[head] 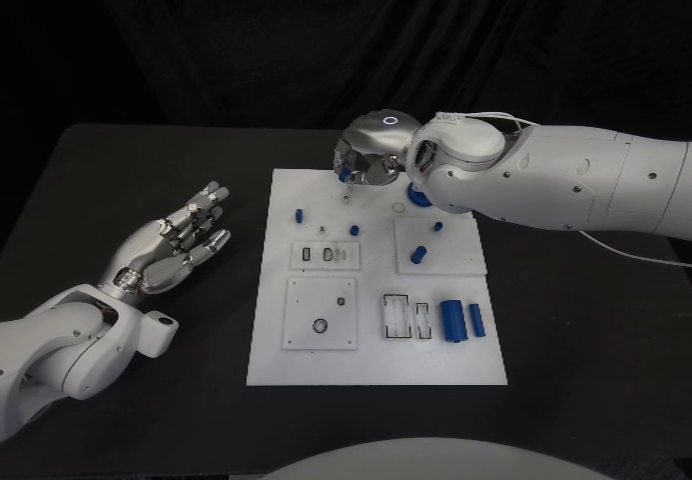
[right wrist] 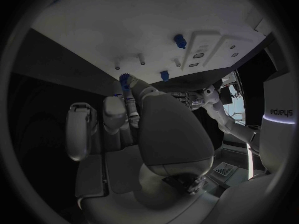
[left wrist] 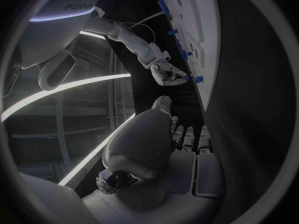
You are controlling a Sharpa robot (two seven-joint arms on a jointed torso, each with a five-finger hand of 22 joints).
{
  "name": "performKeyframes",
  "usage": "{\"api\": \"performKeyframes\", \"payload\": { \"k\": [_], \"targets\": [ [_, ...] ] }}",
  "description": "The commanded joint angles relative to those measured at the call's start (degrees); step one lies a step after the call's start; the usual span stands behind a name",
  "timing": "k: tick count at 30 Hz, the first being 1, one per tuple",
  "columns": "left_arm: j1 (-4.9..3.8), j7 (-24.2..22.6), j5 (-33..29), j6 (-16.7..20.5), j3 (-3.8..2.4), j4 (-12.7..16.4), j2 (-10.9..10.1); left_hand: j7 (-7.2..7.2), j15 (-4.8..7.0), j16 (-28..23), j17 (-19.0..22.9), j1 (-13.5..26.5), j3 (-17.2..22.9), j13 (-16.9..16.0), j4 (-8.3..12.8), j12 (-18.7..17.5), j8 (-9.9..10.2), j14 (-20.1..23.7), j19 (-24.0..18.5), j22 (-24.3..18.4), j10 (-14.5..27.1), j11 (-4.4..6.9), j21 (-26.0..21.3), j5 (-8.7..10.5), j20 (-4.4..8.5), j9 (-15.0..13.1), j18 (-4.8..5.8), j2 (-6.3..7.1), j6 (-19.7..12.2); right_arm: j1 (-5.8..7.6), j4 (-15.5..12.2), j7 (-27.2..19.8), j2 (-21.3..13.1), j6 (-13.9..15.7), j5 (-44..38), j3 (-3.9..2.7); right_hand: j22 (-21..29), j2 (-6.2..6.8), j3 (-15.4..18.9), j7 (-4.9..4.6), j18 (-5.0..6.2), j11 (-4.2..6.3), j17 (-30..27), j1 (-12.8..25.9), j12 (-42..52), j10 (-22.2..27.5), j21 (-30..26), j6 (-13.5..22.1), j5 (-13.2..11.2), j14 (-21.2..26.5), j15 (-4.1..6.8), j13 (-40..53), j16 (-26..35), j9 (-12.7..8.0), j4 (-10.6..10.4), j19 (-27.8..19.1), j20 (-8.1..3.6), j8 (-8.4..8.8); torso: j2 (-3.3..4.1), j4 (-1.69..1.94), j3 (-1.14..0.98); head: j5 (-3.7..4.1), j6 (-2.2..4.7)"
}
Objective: Assemble the parts on the task board
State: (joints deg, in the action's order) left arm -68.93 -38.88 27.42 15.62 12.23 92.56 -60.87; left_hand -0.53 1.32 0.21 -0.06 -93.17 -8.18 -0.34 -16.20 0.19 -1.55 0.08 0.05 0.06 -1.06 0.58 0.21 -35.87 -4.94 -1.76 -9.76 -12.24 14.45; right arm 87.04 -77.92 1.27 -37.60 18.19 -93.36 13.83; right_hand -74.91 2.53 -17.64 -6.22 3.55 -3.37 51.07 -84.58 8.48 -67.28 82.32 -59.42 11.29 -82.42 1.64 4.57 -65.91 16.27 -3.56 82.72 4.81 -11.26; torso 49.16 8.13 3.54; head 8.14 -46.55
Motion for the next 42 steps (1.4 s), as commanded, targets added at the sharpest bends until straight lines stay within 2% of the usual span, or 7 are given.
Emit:
{"api": "performKeyframes", "payload": {
  "k": [1,6,14,21,25,32,42],
  "targets": [
    [-0.16,-9.99,-0.24,-0.61,-0.03,0.07,0.16,-0.27,-0.51,-0.21,0.06,-0.45,0.18,0.07,-0.11,0.06,-0.25,-0.08,-0.05,-0.06,0.04,-0.38,-0.21,-0.19,-0.34,-0.06,-0.29,-0.18,0.07,0.1,0.51,1.73,0.17,-0.71,-0.47,-0.05,-4.49,0.43,-0.27,-0.19,-0.64,-0.11,0.1,-0.16,-0.31,0.47,0.32,0.52,0.25,0.17,-0.42,-0.12,-0.31,1.22,-0.2,0.3,0.09,0.31,-0.01,-0.16,-0.02,-0.14,0.01],
    [-0.16,-9.97,-0.24,-0.64,-0.03,-0.06,0.21,-0.34,-0.29,-0.21,0.06,-0.24,0.28,0.1,-0.2,0.04,-0.25,-0.08,-0.05,-0.06,0.15,-0.31,-0.21,-0.05,-0.26,-0.07,-0.32,-0.18,0.2,0.1,0.85,1.72,0.45,-1.22,-0.55,-0.06,-4.51,0.43,-0.54,-0.33,-0.64,-0.27,0.21,-0.2,-0.69,0.61,0.29,0.9,0.64,0.29,-0.59,-0.19,-0.35,1.24,-0.26,0.24,0.24,0.7,-0.01,-0.1,-0.07,0.21,-0.06],
    [-0.16,-9.92,-0.24,-0.97,-0.03,-0.25,0.35,-0.35,-0.16,-0.21,0.06,-0.13,0.38,0.12,-0.22,0.02,-0.23,-0.08,-0.05,-0.06,0.22,-0.24,-0.21,-0.03,-0.21,-0.05,-0.35,-0.22,0.09,0.09,0.82,1.44,0.32,-1.33,-0.58,-0.06,-4.65,0.21,-1.12,-0.35,-0.64,-0.23,0.4,-0.65,-1.0,0.55,0.33,0.94,1.41,0.38,-0.47,-0.19,-0.43,1.38,-0.05,0.24,0.27,0.94,-0.07,-0.3,-0.1,0.06,-0.08],
    [-0.16,-9.85,-0.24,-1.07,-0.03,-0.25,0.19,-0.34,-0.07,-0.21,0.06,-0.05,0.47,0.13,-0.25,0.0,-0.22,-0.08,-0.05,-0.06,0.28,-0.21,-0.21,-0.01,-0.16,-0.04,-0.37,-0.29,0.06,0.09,1.1,1.66,0.0,-1.56,-0.59,-0.06,-4.73,0.18,-1.17,-0.41,-0.66,-0.27,0.51,-0.62,-1.07,0.57,0.38,0.96,1.41,0.38,-0.5,-0.2,-0.49,1.4,-0.09,0.27,0.27,0.99,-0.11,-0.47,-0.12,0.23,-0.15],
    [-0.16,-9.8,-0.24,-1.2,-0.03,-0.27,0.17,-0.34,-0.07,-0.21,0.06,-0.05,0.47,0.13,-0.25,0.0,-0.22,-0.08,-0.05,-0.06,0.28,-0.21,-0.21,-0.01,-0.16,-0.04,-0.37,-0.29,0.06,0.09,1.0,1.92,-0.18,-1.88,-0.59,-0.06,-4.66,0.23,-1.46,-0.56,-0.63,-0.36,0.33,-0.85,-1.34,0.69,0.3,1.18,1.75,0.53,-0.62,-0.23,-0.34,1.43,0.1,0.17,0.34,1.24,-0.11,-0.34,-0.11,0.3,-0.26],
    [-0.16,-9.79,-0.24,-1.42,-0.03,-0.33,0.2,-0.33,-0.02,-0.21,0.06,0.0,0.52,0.14,-0.26,-0.01,-0.22,-0.08,-0.05,-0.06,0.32,-0.2,-0.21,-0.02,-0.13,-0.04,-0.39,-0.33,0.07,0.08,0.91,2.13,-0.49,-2.13,-0.59,-0.06,-4.61,0.29,-1.79,-0.69,-0.61,-0.49,0.33,-1.05,-1.63,0.85,0.22,1.43,2.05,0.63,-0.69,-0.26,-0.3,1.45,0.28,0.07,0.41,1.52,-0.15,-0.39,-0.04,0.37,-0.31],
    [-0.16,-9.78,-0.24,-1.51,-0.03,-0.59,0.35,-0.31,0.01,-0.21,0.06,0.1,0.64,0.14,-0.29,-0.01,-0.21,-0.08,-0.05,-0.06,0.34,-0.17,-0.21,-0.08,-0.12,-0.04,-0.4,-0.46,0.04,0.06,0.85,2.11,-0.9,-3.17,-0.58,-0.05,-4.62,0.44,-2.08,-0.82,-0.6,-0.71,0.27,-0.86,-2.19,1.28,0.17,1.89,2.05,0.77,-0.8,-0.34,-0.21,1.42,0.2,-0.01,0.51,2.02,-0.13,-0.22,-0.03,0.63,-0.61]
  ]
}}
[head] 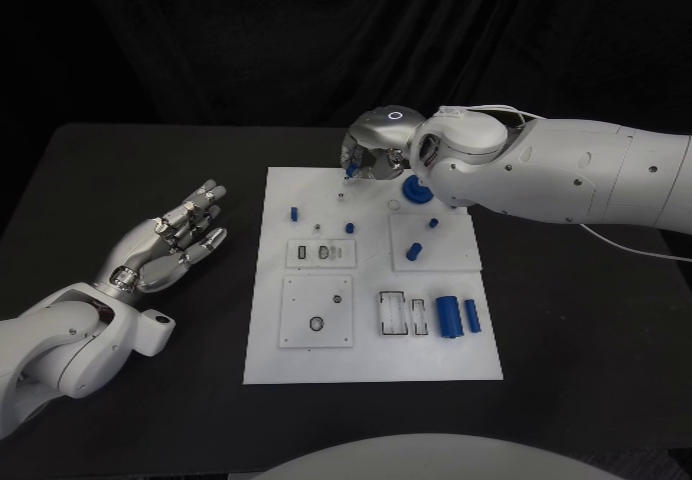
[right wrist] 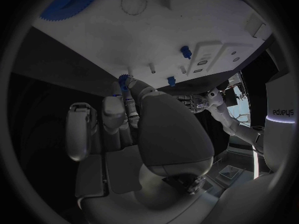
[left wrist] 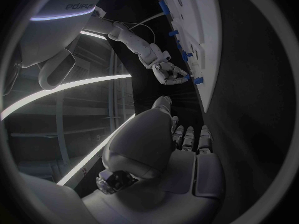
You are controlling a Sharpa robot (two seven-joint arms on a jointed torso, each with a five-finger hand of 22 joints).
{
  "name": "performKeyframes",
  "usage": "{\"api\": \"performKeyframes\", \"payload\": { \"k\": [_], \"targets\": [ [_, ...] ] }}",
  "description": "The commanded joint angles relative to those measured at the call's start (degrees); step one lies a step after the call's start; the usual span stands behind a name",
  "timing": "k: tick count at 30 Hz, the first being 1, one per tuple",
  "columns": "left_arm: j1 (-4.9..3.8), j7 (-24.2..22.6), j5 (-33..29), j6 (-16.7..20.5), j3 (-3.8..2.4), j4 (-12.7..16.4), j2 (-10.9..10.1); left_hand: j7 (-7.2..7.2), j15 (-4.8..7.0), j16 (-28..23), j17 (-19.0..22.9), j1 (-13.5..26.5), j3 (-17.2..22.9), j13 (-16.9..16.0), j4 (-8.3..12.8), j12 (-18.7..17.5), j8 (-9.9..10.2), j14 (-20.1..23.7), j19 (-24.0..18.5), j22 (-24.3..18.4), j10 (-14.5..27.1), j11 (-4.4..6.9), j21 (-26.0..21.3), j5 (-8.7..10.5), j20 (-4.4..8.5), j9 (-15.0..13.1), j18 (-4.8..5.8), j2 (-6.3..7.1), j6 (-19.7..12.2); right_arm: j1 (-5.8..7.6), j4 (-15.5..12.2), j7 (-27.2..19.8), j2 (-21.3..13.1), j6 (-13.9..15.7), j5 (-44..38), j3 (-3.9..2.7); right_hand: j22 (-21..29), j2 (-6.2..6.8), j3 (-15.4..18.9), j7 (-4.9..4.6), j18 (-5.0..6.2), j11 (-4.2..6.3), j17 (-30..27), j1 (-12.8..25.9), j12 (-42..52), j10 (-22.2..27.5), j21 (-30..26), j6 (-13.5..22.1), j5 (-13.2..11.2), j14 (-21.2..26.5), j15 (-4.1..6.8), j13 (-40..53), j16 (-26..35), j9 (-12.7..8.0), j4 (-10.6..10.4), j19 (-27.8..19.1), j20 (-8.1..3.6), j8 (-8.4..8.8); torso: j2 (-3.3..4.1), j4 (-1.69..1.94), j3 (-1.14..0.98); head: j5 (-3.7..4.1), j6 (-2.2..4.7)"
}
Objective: Assemble the parts on the task board
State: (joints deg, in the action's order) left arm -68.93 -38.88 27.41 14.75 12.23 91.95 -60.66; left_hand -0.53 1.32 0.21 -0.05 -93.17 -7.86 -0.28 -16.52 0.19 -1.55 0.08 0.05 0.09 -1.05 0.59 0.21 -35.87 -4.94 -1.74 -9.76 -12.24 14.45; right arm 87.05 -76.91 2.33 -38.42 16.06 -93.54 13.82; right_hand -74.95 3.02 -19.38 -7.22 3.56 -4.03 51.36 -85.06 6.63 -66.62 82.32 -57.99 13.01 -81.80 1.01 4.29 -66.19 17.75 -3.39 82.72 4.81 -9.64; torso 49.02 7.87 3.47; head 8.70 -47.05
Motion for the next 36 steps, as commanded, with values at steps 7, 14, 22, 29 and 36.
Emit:
{"api": "performKeyframes", "payload": {
  "k": [7,14,22,29,36],
  "targets": [
    [-0.16,-9.7,-0.23,-0.77,-0.03,-0.14,0.32,-0.31,0.01,-0.21,0.05,0.11,0.33,0.08,0.03,0.0,-0.21,-0.08,-0.05,-0.09,0.31,-0.18,-0.21,-0.08,-0.11,-0.06,-0.4,-0.47,0.03,0.03,-0.1,0.66,0.06,-1.2,0.4,-0.04,-4.48,0.22,-0.61,0.16,-0.54,-0.18,-0.21,-0.24,-0.94,1.04,0.02,0.97,-0.53,0.39,-0.09,-0.11,0.29,-0.09,-0.01,-0.19,0.52,0.96,0.05,0.02,0.08,1.01,-0.26],
    [-0.15,-9.55,-0.23,-0.84,-0.03,-0.19,0.38,-0.34,-0.03,-0.21,0.05,0.15,0.37,0.09,0.04,0.0,-0.22,-0.08,-0.05,-0.09,0.33,-0.19,-0.21,-0.09,-0.1,-0.06,-0.41,-0.49,0.1,-0.06,0.13,0.35,0.31,-1.02,0.61,-0.03,-4.29,0.35,-0.95,0.1,-0.46,-0.4,-0.46,-0.07,-1.74,2.0,-0.2,1.79,-1.05,0.64,0.17,-0.21,0.55,-0.22,-0.18,-0.42,0.36,1.69,0.04,0.1,0.04,1.09,-0.46],
    [-0.15,-9.43,-0.23,-0.97,-0.03,-0.35,0.5,-0.42,-0.13,-0.21,0.05,0.2,0.41,0.09,0.04,0.0,-0.22,-0.08,-0.05,-0.09,0.33,-0.25,-0.21,-0.09,-0.11,-0.06,-0.41,-0.51,0.09,-0.28,0.34,0.07,0.56,-1.07,0.65,-0.02,-4.16,0.3,-1.07,0.17,-0.41,-0.41,-0.68,-0.05,-1.86,2.13,-0.33,1.87,-1.16,0.76,0.24,-0.21,0.74,-0.22,-0.22,-0.55,0.32,1.8,0.03,0.02,0.06,1.1,-0.77],
    [-0.15,-9.31,-0.23,-1.14,-0.03,-0.49,0.62,-0.49,-0.25,-0.21,0.05,0.26,0.47,0.08,0.05,0.0,-0.22,-0.08,-0.05,-0.09,0.32,-0.36,-0.21,-0.07,-0.15,-0.06,-0.39,-0.54,0.08,-0.44,0.45,-0.02,0.84,-1.39,0.66,-0.02,-4.15,0.26,-1.1,0.2,-0.41,-0.39,-0.76,-0.03,-1.87,2.12,-0.34,1.84,-1.24,0.82,0.27,-0.19,0.81,-0.21,-0.26,-0.57,0.29,1.8,0.05,0.07,0.03,1.16,-0.91],
    [-0.15,-9.21,-0.23,-1.3,-0.03,-0.62,0.7,-0.58,-0.34,-0.21,0.05,0.32,0.52,0.09,0.05,0.0,-0.24,-0.08,-0.05,-0.09,0.33,-0.44,-0.21,0.0,-0.21,-0.08,-0.36,-0.56,0.22,-0.5,0.44,0.09,0.81,-1.99,0.66,-0.02,-4.08,0.3,-1.12,0.25,-0.38,-0.35,-0.86,-0.03,-1.88,2.08,-0.41,1.85,-1.37,0.89,0.33,-0.17,0.9,-0.2,-0.25,-0.63,0.25,1.85,0.04,0.09,0.04,1.04,-1.17]
  ]
}}
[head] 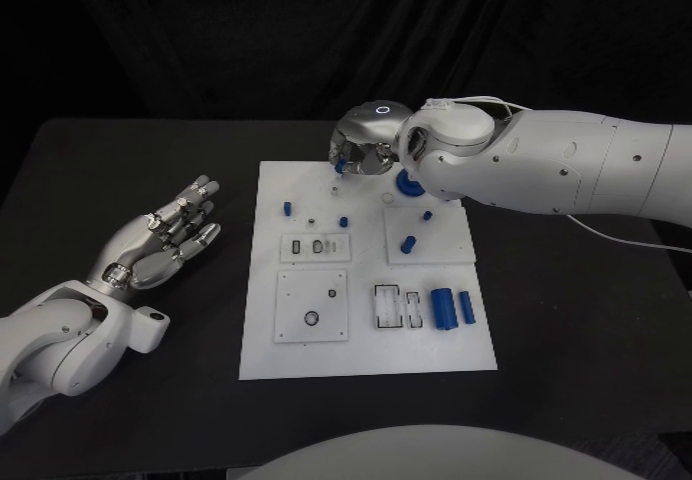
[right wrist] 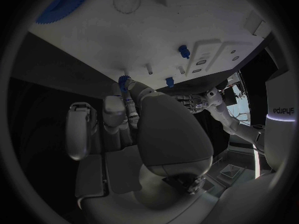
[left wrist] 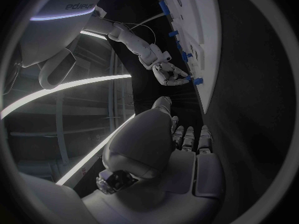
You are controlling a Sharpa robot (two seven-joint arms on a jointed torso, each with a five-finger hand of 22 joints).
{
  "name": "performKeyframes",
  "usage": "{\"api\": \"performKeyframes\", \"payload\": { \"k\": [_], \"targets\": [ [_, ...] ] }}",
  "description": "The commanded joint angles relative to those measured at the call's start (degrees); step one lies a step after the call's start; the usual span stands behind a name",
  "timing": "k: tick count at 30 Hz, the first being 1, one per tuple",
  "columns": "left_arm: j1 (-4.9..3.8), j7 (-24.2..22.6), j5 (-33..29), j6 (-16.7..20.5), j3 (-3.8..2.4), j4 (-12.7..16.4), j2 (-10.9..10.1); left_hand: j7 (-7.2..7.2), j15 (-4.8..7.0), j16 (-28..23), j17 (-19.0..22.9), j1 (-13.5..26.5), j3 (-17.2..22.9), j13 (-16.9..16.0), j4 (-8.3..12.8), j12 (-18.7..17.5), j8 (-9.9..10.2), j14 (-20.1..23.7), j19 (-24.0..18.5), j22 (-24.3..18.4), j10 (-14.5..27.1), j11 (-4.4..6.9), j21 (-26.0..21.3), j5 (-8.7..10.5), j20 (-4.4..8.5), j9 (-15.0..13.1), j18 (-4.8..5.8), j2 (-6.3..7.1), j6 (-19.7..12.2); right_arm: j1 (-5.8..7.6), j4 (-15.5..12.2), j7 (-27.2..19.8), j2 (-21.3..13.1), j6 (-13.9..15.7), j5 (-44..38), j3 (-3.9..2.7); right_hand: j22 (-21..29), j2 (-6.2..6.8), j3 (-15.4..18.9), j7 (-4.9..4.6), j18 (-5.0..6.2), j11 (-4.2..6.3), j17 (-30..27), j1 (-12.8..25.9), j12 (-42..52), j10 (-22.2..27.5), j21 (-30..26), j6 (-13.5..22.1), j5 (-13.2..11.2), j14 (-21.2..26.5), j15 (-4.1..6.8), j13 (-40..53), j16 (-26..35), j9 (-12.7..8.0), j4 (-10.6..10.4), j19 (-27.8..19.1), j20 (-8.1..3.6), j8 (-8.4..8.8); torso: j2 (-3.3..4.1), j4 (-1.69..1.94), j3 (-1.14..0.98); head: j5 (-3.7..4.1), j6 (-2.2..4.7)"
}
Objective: Assemble the parts on the task board
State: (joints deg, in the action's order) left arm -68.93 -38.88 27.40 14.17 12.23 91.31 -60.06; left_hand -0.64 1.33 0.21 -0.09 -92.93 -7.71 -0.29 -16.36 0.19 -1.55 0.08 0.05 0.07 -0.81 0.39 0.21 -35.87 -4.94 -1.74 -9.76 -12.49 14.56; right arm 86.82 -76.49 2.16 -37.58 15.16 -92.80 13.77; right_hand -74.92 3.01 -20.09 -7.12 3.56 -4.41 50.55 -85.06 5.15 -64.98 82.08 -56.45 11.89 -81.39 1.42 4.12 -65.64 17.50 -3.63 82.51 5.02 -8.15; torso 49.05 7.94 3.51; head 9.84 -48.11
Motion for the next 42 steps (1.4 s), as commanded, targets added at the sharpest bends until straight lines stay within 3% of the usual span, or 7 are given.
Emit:
{"api": "performKeyframes", "payload": {
  "k": [1,18,30,36,37,38,42],
  "targets": [
    [-0.15,-9.19,-0.22,-0.74,-0.03,-0.01,0.11,-0.47,-0.34,-0.21,0.09,0.07,0.37,0.09,-0.12,0.0,-0.24,-0.08,-0.05,-0.07,0.09,-0.24,-0.21,0.0,-0.21,-0.09,-0.36,-0.32,0.11,-0.28,0.02,0.29,-0.05,-1.2,-0.08,0.04,-4.12,0.34,-0.41,0.16,-0.39,0.01,-0.08,-0.01,-0.41,0.45,-0.17,0.33,-0.29,0.51,-0.07,0.01,0.37,0.05,-0.03,-0.42,0.03,0.38,0.01,0.02,0.0,-0.09,-0.11],
    [-0.15,-8.99,-0.22,-1.06,-0.03,-0.47,0.32,-0.89,-0.53,-0.21,0.09,0.29,0.51,0.1,-0.12,-0.01,-0.36,-0.08,-0.05,-0.07,0.13,-0.4,-0.21,0.29,-0.37,-0.19,-0.31,-0.35,0.83,-0.37,-0.26,0.13,-0.44,-2.32,-0.08,0.04,-2.35,1.05,-0.55,1.66,0.13,-0.38,-2.97,0.87,-1.35,2.28,-1.87,1.62,-1.04,2.19,-0.09,0.02,2.81,-0.1,-0.68,-2.07,-0.06,1.63,-0.02,-0.03,0.02,-0.28,-0.43],
    [-0.14,-8.81,-1.61,-1.25,-0.03,-0.66,0.41,-1.14,-0.6,-0.21,0.09,0.4,0.57,0.11,-0.09,-0.02,-0.45,-0.08,-0.05,-0.07,0.16,-0.5,-0.21,0.5,-0.42,-0.25,-0.29,-0.27,1.34,-0.39,-0.28,0.81,-0.33,-3.39,-0.08,0.05,-0.61,1.82,-1.12,3.35,0.64,-0.8,-5.88,1.23,-1.58,6.6,-3.82,5.74,-1.67,3.79,-0.33,-0.08,5.43,-1.29,-1.21,-3.7,0.13,4.39,-0.02,-0.01,0.0,-0.2,-0.71],
    [-0.14,-8.8,-2.04,-1.31,-0.03,-0.72,0.45,-1.14,-0.6,-0.21,0.09,0.4,0.57,0.11,-0.09,-0.02,-0.45,-0.08,-0.05,-0.07,0.16,-0.5,-0.21,0.5,-0.42,-0.25,-0.29,-0.27,1.34,-0.44,-0.27,1.52,-0.42,-2.67,-0.08,0.05,2.47,1.78,0.82,5.55,1.53,-0.98,-10.73,1.01,-1.33,18.75,-7.52,14.56,-2.24,6.96,-0.68,-0.19,9.74,-4.91,-0.49,-6.57,0.58,4.56,-0.03,-0.02,0.0,-0.24,-0.76],
    [-0.14,-8.8,-2.07,-1.33,-0.03,-0.74,0.46,-1.14,-0.6,-0.21,0.09,0.4,0.57,0.11,-0.09,-0.02,-0.45,-0.08,-0.05,-0.07,0.16,-0.5,-0.21,0.5,-0.42,-0.25,-0.29,-0.27,1.34,-0.45,-0.27,1.53,-0.48,-2.04,-0.08,0.05,2.91,1.61,1.11,5.76,1.68,-0.94,-11.43,0.86,-1.46,20.32,-8.05,17.48,-2.21,7.39,-0.73,-0.29,10.34,-5.93,-0.3,-6.98,0.57,4.71,-0.03,-0.02,0.0,-0.24,-0.76],
    [-0.14,-8.8,-2.1,-1.34,-0.03,-0.76,0.46,-1.14,-0.6,-0.21,0.09,0.4,0.57,0.11,-0.09,-0.02,-0.45,-0.08,-0.05,-0.07,0.16,-0.5,-0.21,0.5,-0.42,-0.25,-0.29,-0.27,1.34,-0.45,-0.28,1.47,-0.56,-1.31,-0.08,0.05,3.62,1.36,1.68,6.56,1.88,-0.73,-12.6,0.65,-1.38,23.78,-8.94,24.25,-2.21,8.14,-0.67,-0.29,11.36,-8.15,0.02,-7.64,0.55,5.12,-0.02,-0.01,0.01,-0.28,-0.76],
    [-0.14,-8.87,-2.14,-1.37,-0.03,-0.78,0.46,-1.18,-0.62,-0.21,0.09,0.41,0.6,0.11,-0.07,-0.02,-0.47,-0.08,-0.05,-0.07,0.18,-0.53,-0.21,0.54,-0.43,-0.27,-0.29,-0.26,1.47,-0.46,-0.5,0.98,-1.16,1.66,-0.08,0.05,3.88,0.66,2.89,7.12,1.98,-0.48,-13.25,0.15,-1.81,31.54,-9.7,29.25,-2.08,8.56,-0.53,-0.83,11.99,-10.3,0.71,-7.9,0.43,5.44,-0.02,-0.02,0.0,-0.41,-0.66]
  ]
}}
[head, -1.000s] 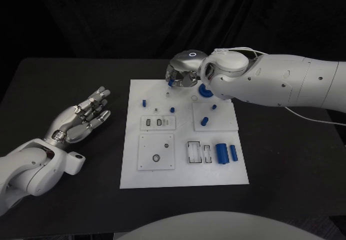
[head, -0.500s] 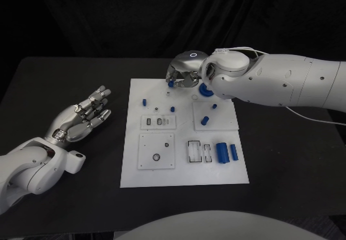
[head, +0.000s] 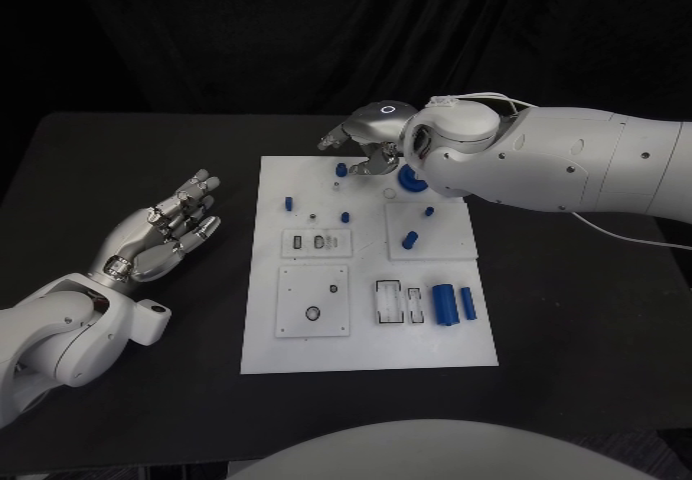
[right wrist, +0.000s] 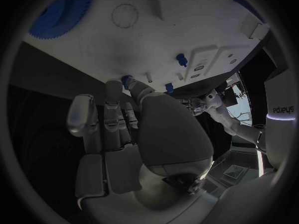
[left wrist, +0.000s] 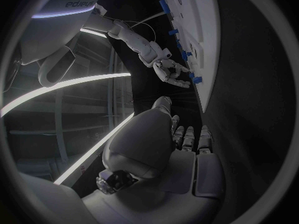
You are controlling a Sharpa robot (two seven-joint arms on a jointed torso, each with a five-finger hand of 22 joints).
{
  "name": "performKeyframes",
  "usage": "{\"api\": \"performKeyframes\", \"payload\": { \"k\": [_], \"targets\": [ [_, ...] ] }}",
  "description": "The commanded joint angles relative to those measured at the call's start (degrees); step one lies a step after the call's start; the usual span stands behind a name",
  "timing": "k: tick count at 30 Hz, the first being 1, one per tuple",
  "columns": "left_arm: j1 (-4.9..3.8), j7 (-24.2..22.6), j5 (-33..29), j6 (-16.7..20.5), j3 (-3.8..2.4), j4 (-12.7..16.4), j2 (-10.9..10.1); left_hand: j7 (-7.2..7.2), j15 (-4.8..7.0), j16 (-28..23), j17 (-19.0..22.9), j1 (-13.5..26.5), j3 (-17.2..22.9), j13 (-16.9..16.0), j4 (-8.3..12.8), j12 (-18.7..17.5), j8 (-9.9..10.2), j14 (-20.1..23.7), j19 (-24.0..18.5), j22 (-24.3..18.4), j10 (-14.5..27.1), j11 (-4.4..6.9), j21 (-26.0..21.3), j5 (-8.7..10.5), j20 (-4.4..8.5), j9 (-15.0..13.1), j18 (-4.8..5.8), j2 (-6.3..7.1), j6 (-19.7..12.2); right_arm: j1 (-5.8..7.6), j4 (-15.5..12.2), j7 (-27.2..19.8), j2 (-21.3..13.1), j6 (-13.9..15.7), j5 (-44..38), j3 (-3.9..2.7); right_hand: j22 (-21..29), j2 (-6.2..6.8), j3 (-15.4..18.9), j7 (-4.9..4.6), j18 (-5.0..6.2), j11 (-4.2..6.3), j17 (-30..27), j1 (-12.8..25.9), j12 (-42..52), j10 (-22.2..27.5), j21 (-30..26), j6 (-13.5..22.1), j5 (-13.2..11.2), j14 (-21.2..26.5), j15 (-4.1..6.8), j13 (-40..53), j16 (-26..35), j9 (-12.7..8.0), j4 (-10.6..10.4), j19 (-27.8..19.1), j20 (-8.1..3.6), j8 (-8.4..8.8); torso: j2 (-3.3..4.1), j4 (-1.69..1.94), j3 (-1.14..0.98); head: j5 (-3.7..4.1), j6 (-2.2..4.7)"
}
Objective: Assemble the parts on the task board
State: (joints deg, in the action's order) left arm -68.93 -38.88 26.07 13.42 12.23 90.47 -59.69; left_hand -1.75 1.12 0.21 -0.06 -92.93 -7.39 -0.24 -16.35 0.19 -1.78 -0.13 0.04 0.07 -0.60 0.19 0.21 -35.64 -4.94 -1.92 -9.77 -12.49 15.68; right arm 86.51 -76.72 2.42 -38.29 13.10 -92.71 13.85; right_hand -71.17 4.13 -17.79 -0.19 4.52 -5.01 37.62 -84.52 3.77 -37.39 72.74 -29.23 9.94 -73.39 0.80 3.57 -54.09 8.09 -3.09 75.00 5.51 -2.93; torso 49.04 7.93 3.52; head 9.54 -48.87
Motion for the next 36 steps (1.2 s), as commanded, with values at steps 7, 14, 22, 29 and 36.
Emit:
{"api": "performKeyframes", "payload": {
  "k": [7,14,22,29,36],
  "targets": [
    [-0.14,-9.12,-0.84,-0.55,-0.03,0.06,-0.04,-0.08,-0.42,-0.21,0.06,0.41,0.3,0.06,-0.06,-0.02,-0.23,0.13,-0.04,-0.07,-0.05,-0.34,-0.21,0.31,-0.43,-0.07,-0.29,-0.25,0.31,0.26,-2.04,-1.04,-3.94,9.29,-0.93,-0.06,-0.99,-1.25,1.87,-4.01,0.8,0.23,1.14,-0.79,2.83,-2.78,0.13,-5.51,0.42,-0.42,0.22,0.52,-0.74,-0.24,0.57,0.58,-0.16,-1.26,-0.01,0.0,0.0,-0.89,-0.23],
    [-0.14,-9.24,-0.84,-0.33,-0.03,0.3,-0.26,0.3,-0.41,-0.21,0.06,0.29,0.44,0.06,0.1,-0.02,-0.14,0.13,-0.04,-0.07,-0.06,-0.3,-0.21,0.12,-0.42,-0.01,-0.27,-0.08,-0.05,0.79,-7.01,-0.61,-10.5,8.05,-1.41,0.0,-3.21,-1.8,2.67,-8.59,0.24,-0.95,3.93,1.14,6.43,-13.06,1.69,-16.78,0.28,-2.58,-0.36,0.75,-2.98,0.09,-1.96,2.69,0.27,-2.62,-0.01,0.01,0.0,-1.11,-0.18],
    [-0.14,-9.22,-0.85,-0.16,-0.03,0.43,-0.25,0.4,-0.4,-0.21,0.06,0.28,0.49,0.05,0.1,-0.01,-0.14,0.13,-0.04,-0.07,-0.07,-0.27,-0.21,0.04,-0.41,-0.02,-0.27,-0.07,0.04,0.85,-10.69,0.92,-16.79,6.34,-1.73,0.3,2.0,-0.71,0.93,-7.58,1.89,0.8,-4.05,1.97,10.63,-26.43,-5.34,-18.76,-0.46,3.57,-0.93,2.28,4.2,-1.23,-4.77,-2.96,0.91,-1.46,-0.03,0.11,0.06,-0.85,0.57],
    [-0.13,-9.14,-0.85,-0.07,-0.03,0.28,0.02,0.39,-0.44,-0.21,0.06,0.44,0.55,0.06,-0.05,-0.02,-0.14,0.13,-0.04,-0.07,-0.03,-0.3,-0.21,-0.09,-0.42,-0.02,-0.26,-0.17,0.08,0.81,-11.25,1.36,-19.24,8.47,-1.98,0.36,-0.78,-0.09,3.76,-7.16,1.31,3.24,1.69,3.32,37.32,-19.68,-4.23,-19.55,-1.22,2.24,0.63,24.33,-0.08,-2.82,-5.61,-1.44,-0.73,-0.76,-0.02,0.02,0.0,-0.65,0.64],
    [-0.13,-8.99,-0.85,-0.1,-0.03,0.06,0.35,0.3,-0.53,-0.21,0.06,0.7,0.58,0.07,-0.19,-0.03,-0.13,0.13,-0.04,-0.07,-0.02,-0.38,-0.21,-0.07,-0.46,-0.01,-0.24,-0.24,0.04,0.61,-11.05,2.96,-19.78,8.3,-2.03,0.37,-9.98,-1.16,7.42,-6.16,-0.94,3.11,43.49,7.87,80.99,-41.54,5.01,-19.87,-2.69,-11.52,0.48,76.23,-30.51,-3.25,-8.86,4.36,-0.43,-0.93,-0.03,-0.01,0.01,-0.52,0.47]
  ]
}}
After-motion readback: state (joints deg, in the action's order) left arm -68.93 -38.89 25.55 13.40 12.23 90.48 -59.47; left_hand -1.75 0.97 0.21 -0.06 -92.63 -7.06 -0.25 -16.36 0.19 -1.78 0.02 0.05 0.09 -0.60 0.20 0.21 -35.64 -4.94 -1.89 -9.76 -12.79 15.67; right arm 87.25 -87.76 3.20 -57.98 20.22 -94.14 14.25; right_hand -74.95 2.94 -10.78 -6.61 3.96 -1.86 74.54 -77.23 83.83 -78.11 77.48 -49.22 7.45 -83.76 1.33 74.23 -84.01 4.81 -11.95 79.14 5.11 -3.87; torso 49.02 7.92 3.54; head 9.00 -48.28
